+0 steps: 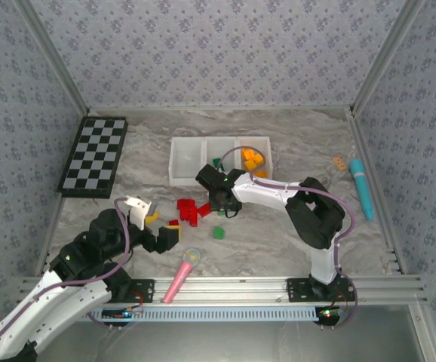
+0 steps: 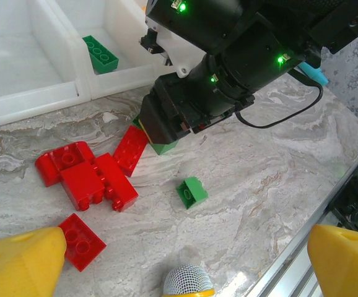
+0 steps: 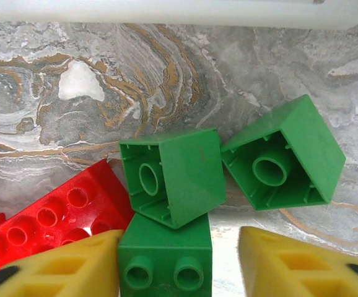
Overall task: Sort the legos into containers by color
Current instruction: Pick up the lego from the center of the table.
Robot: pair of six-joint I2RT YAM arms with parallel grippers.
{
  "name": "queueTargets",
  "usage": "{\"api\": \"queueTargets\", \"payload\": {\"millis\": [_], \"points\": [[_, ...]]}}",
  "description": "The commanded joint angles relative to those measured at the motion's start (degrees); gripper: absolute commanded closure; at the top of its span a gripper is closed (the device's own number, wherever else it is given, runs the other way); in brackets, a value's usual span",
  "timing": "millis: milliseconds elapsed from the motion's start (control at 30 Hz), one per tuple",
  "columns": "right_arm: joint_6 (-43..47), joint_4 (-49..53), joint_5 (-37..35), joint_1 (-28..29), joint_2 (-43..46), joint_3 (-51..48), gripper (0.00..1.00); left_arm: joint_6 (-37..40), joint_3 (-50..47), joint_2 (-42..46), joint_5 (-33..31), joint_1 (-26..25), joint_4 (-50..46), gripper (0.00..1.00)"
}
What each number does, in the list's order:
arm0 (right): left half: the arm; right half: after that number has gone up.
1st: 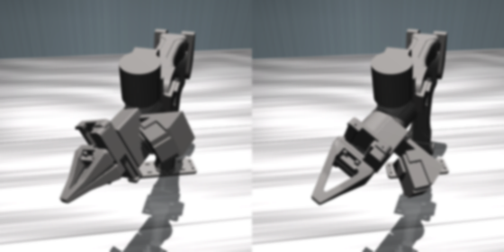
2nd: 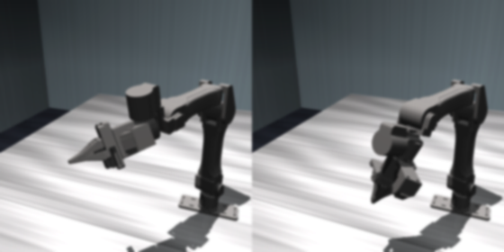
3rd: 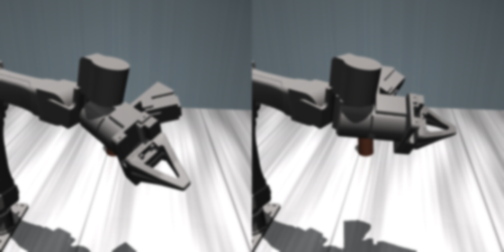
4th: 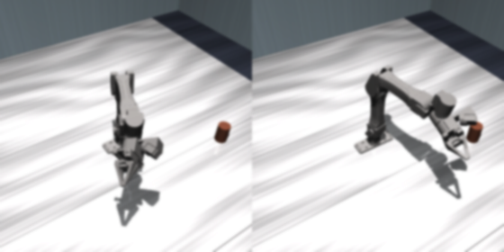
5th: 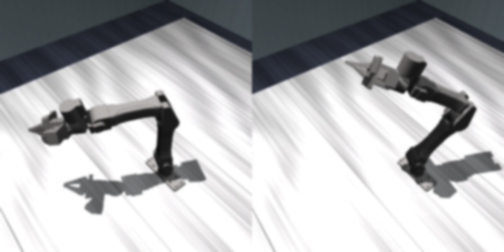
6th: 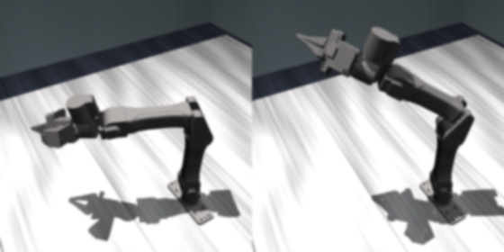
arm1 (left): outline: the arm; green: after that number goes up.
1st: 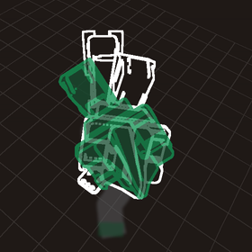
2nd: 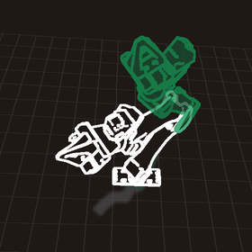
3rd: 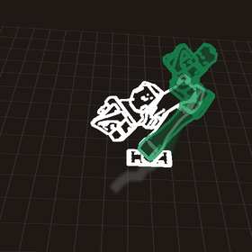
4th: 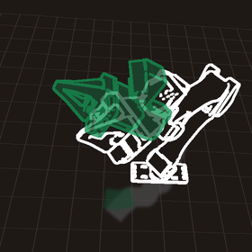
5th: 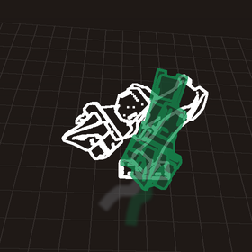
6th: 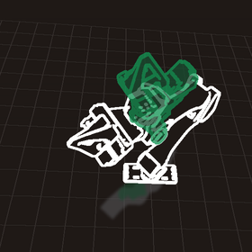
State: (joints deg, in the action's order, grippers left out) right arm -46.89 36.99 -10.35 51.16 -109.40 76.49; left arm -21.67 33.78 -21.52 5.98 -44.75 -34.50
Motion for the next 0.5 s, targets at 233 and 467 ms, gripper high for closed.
{"api": "queueTargets", "payload": {"millis": [233,467], "points": [[1.0,2.6,-2.6,0.6,4.0,0.7,0.65,-0.3,0.7,-0.2,-0.6,-0.4,0.4,0.0],[6.3,6.9,-4.2,1.0,9.4,8.4,0.66,-0.3,0.6,-0.3,-0.7,-0.5,0.6,0.0]]}}
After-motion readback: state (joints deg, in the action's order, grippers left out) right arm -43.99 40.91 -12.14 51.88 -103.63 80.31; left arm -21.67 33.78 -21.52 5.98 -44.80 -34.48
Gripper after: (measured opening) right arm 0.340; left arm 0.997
